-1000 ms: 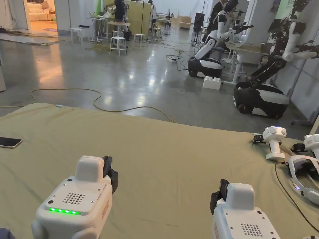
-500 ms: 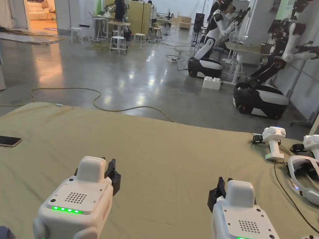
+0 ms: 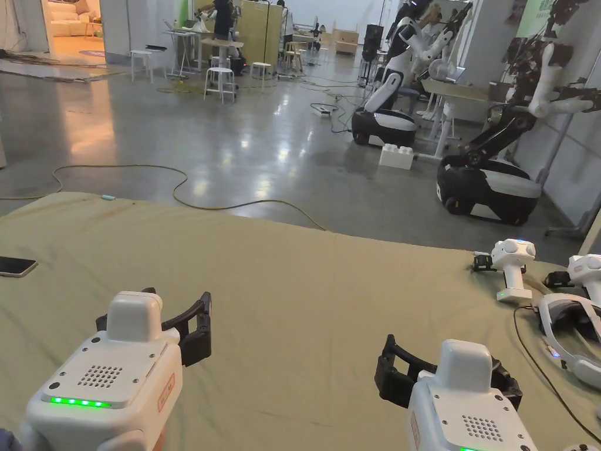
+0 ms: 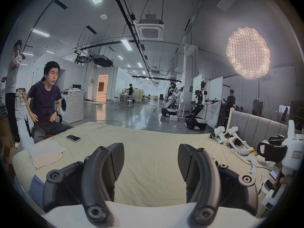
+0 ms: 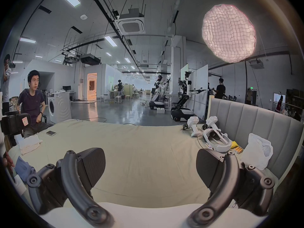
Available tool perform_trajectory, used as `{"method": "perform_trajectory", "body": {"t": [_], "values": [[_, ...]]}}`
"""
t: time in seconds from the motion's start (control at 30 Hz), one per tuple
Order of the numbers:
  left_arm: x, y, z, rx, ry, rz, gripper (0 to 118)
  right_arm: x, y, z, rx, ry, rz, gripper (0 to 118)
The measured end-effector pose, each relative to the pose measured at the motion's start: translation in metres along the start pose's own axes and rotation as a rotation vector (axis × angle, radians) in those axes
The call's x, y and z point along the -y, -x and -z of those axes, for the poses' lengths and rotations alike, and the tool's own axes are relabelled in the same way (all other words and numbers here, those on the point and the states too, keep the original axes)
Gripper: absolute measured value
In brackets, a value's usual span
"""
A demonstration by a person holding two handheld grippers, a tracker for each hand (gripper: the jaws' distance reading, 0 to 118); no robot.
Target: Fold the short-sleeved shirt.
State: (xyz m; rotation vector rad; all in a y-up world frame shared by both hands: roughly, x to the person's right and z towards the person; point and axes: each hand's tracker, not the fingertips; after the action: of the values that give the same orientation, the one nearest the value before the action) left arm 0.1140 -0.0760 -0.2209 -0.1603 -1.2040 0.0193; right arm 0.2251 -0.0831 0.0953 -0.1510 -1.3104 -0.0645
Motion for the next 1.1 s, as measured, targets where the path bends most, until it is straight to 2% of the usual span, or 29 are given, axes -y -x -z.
{"method": "perform_trajectory", "body": {"t": [0.1, 0.2, 0.4, 0.57, 0.7, 0.8, 0.93, 1.0, 1.1], "values": [[0.002, -0.001, -0.001, 0.016, -0.032, 0.048, 74, -0.001, -0.002, 0.003, -0.016, 0.012, 0.005, 112], [0.004, -0.005, -0.002, 0.012, -0.036, 0.079, 79, 0.0, -0.006, 0.003, -0.058, 0.012, 0.033, 112], [0.01, -0.004, 0.006, 0.003, 0.062, 0.125, 80, 0.0, -0.006, 0.0, -0.093, -0.019, 0.071, 112], [0.013, -0.002, 0.004, -0.002, 0.075, 0.131, 80, -0.003, -0.004, 0.0, -0.012, -0.026, 0.103, 112], [0.01, 0.002, 0.001, 0.036, 0.07, 0.074, 80, -0.007, -0.009, -0.002, -0.021, -0.027, 0.178, 112], [0.01, 0.002, 0.003, 0.045, 0.076, 0.061, 80, -0.014, -0.007, 0.001, 0.001, 0.029, 0.184, 112], [0.01, 0.002, 0.003, 0.053, 0.075, 0.045, 80, -0.019, 0.002, 0.005, 0.037, 0.111, 0.137, 112], [0.009, 0.002, 0.004, 0.06, 0.078, 0.036, 80, -0.018, 0.005, 0.006, 0.052, 0.134, 0.148, 112], [0.01, 0.002, 0.004, 0.068, 0.082, 0.028, 80, -0.017, 0.004, 0.007, 0.0, 0.174, 0.182, 112]]}}
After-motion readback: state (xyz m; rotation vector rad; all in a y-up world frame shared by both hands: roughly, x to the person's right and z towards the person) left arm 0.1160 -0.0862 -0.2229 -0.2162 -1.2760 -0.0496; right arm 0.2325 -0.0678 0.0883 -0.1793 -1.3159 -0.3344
